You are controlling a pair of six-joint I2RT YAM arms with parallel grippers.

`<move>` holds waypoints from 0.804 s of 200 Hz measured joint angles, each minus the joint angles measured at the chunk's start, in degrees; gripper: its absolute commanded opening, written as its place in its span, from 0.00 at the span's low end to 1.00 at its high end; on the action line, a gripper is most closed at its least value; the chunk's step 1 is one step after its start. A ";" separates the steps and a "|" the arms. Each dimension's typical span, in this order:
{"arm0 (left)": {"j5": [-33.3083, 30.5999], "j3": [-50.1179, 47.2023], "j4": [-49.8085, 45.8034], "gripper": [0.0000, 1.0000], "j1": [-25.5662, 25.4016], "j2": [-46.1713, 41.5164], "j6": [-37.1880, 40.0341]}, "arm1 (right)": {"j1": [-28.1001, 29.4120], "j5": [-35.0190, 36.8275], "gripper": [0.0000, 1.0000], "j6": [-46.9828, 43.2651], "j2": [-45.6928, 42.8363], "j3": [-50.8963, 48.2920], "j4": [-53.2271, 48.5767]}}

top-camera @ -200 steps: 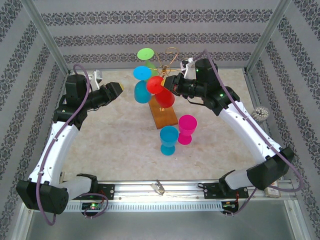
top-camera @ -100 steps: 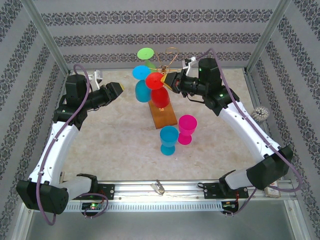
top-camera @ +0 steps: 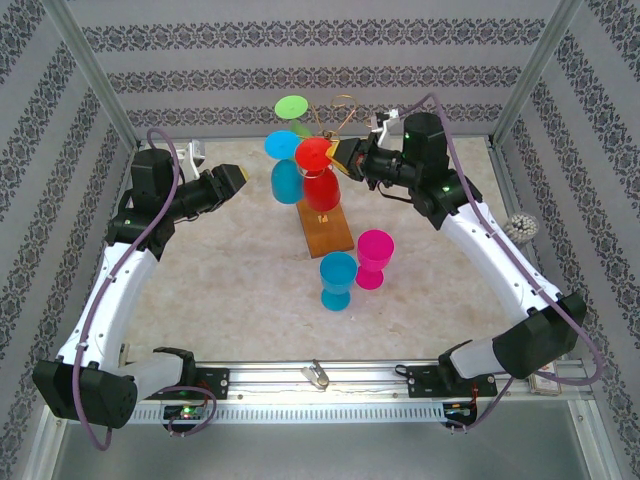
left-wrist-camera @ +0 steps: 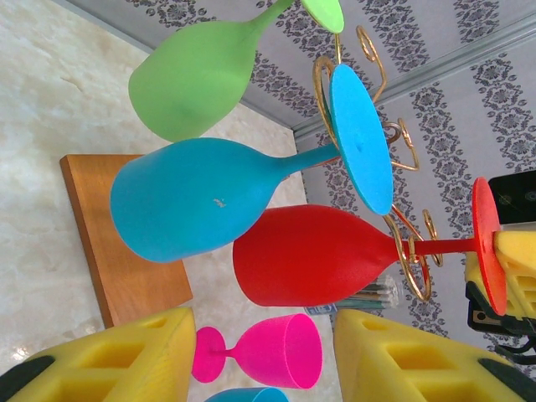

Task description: Take the wine glass off the wine glass rack

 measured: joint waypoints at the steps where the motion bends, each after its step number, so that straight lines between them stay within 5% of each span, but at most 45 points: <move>1: 0.02 0.00 0.00 0.48 0.00 0.00 0.00 | 0.00 0.00 0.00 0.00 0.00 0.00 0.00; 161: 0.00 -0.28 0.22 0.48 0.00 0.26 -0.39 | 1.79 -0.15 0.00 -0.04 -0.13 -2.19 0.68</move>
